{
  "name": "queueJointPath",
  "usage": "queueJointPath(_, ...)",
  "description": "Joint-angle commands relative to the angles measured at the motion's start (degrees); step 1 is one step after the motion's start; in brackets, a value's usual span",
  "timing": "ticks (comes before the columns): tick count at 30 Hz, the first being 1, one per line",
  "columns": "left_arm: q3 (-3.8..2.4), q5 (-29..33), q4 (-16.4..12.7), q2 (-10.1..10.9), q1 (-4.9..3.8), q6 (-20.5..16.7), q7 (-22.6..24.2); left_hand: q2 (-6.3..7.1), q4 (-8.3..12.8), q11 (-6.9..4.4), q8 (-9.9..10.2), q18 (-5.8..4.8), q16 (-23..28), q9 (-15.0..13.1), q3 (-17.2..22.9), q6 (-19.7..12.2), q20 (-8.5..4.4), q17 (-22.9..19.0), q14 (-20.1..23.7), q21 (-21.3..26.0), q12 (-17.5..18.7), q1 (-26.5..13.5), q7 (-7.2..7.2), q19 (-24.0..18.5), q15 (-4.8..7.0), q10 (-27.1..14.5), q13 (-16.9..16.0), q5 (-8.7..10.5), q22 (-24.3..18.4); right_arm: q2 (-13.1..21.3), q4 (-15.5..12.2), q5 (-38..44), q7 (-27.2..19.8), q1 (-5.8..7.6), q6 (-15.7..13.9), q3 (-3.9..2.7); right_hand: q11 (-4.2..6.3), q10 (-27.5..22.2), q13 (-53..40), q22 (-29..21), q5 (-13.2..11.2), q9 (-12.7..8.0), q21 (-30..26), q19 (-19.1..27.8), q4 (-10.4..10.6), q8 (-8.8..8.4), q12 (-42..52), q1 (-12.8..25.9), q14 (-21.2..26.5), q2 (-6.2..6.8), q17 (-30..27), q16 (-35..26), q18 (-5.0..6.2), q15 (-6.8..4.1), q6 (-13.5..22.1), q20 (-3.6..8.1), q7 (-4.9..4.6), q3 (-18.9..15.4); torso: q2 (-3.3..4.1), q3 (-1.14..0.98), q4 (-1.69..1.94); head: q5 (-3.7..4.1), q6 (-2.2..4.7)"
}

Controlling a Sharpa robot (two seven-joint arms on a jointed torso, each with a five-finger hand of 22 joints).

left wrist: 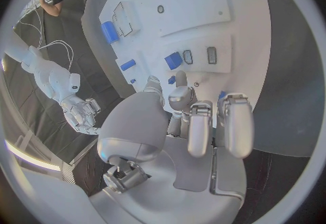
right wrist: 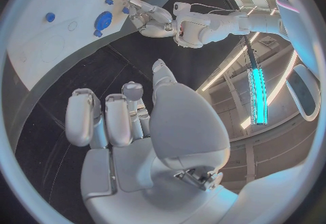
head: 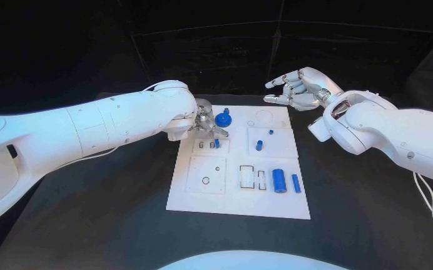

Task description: Assemble the parts on the task board

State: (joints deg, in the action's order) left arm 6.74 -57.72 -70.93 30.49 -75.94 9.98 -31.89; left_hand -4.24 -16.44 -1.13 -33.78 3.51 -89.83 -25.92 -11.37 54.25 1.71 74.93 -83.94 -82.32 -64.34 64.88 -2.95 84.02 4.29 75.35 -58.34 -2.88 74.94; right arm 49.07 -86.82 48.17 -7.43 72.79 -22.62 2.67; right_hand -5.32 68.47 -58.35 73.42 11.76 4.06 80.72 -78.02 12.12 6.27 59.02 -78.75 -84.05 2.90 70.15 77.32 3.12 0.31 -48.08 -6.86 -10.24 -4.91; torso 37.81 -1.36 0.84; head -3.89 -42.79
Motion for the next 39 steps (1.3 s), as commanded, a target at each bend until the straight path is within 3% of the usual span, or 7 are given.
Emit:
queueJointPath(1,0.00,-1.0,0.6,-0.4,-0.12,3.5,-2.4,-0.14,0.2,-0.13,-0.5,-0.64,-0.2,-0.2,-0.4,-0.5,-0.40,15.1,-6.1,0.1,-0.2,0.6,0.07,1.3,0.54,0.2,-0.1,0.14,0.4,-0.2,0.0,-0.3,0.3,0.14,0.6,-0.04,0.32,-0.3,0.1,-0.1,0.2,0.1,-0.2,0.3,-0.1,0.29,0.1,-0.2,-1.5,-0.52,-0.1,-0.4,0.91,0.17,0.0,0.05,0.10,-0.3,0.10,0.01,-0.03,-0.05,-0.14)
queueJointPath(15,0.02,-1.0,2.5,-1.8,-0.08,7.5,-2.3,-0.39,0.3,-0.18,-1.1,-0.72,-0.2,-0.9,-0.4,-0.8,-0.42,15.1,-6.1,-0.2,-0.6,1.1,0.14,1.4,0.58,0.3,-0.5,0.14,0.8,-0.9,0.5,-0.1,0.5,0.14,0.9,-0.04,0.33,-0.3,0.1,-0.3,0.6,0.1,-0.4,0.4,0.0,0.41,0.1,-0.3,-1.5,-0.65,-0.2,-0.5,0.94,0.16,0.1,0.07,0.11,-0.6,0.15,0.11,0.01,-0.03,-0.67)
queueJointPath(39,0.17,-0.9,4.4,-4.1,0.01,8.8,-1.0,-1.52,1.7,-0.29,-2.6,-0.79,-0.2,-2.8,0.5,-1.8,-0.52,15.1,-6.1,-0.4,-1.1,4.0,0.25,1.5,0.67,0.4,-1.1,0.12,1.3,-1.7,1.2,0.2,1.1,0.13,1.6,-0.04,0.36,-0.4,0.3,-0.5,1.3,0.0,-0.6,0.5,0.0,0.64,0.1,-0.8,-1.5,-0.92,-0.4,-0.8,0.99,0.13,0.2,0.10,0.13,-1.0,0.11,0.07,0.01,0.10,-1.31)
